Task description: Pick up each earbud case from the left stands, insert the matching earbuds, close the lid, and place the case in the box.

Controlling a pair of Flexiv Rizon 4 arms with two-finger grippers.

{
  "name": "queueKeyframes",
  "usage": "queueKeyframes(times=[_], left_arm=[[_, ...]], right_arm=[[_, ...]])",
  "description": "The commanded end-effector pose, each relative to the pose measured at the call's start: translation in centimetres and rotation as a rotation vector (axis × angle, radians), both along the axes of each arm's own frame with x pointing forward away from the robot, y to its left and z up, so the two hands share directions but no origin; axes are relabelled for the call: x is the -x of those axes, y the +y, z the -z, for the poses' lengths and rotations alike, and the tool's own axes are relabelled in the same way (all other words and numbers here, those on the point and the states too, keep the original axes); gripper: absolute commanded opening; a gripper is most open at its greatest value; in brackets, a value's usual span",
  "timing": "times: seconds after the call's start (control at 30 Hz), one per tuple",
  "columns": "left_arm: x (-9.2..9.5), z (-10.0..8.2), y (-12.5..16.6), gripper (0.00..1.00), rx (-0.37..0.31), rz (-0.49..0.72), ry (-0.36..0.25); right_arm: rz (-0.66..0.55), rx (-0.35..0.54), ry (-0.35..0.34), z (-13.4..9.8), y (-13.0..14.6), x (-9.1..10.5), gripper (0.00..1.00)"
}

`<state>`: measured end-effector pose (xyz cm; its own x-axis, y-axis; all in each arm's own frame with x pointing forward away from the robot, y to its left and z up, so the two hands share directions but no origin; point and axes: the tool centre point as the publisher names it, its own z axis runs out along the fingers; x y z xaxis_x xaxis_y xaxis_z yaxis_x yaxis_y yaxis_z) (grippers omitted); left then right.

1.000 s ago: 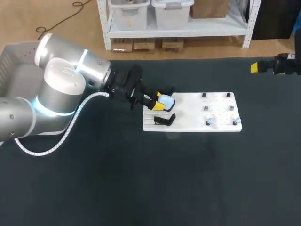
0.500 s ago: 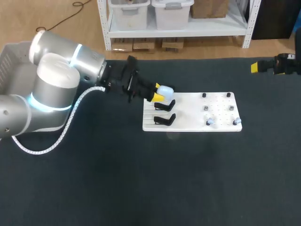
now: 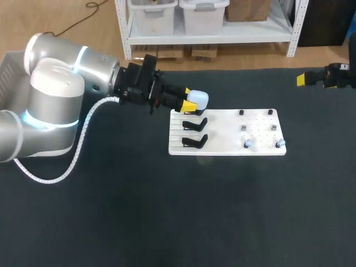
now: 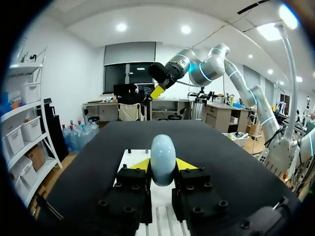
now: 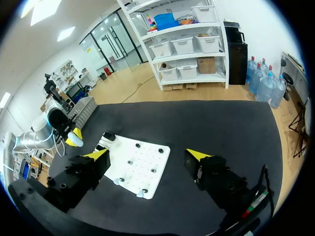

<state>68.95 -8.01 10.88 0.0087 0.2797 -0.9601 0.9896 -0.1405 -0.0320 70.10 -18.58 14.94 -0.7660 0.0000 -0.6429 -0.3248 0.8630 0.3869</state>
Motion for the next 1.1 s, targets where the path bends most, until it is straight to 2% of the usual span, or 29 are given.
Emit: queueKeyframes(times=[0.03,0.57,0.7,0.9,1.1], left_arm=[[0.6,-0.2,0.1,0.0,-0.002,-0.026,-0.009],[0.6,-0.2,0.1,0.0,-0.002,-0.026,-0.009],[2.3,-0.4,0.8,0.0,0.029,-0.059,-0.016],[3.4,-1.2,0.4,0.0,0.078,-0.063,-0.045],[4.0,-1.4,-0.1,0.0,0.099,-0.053,-0.058]], right_arm=[[0.0,0.001,0.0,0.0,0.0,0.0,1.0],[0.0,0.001,0.0,0.0,0.0,0.0,1.0],[0.0,0.001,0.0,0.0,0.0,0.0,1.0],[0.0,0.001,0.0,0.0,0.0,0.0,1.0],[0.0,0.001,0.0,0.0,0.0,0.0,1.0]])
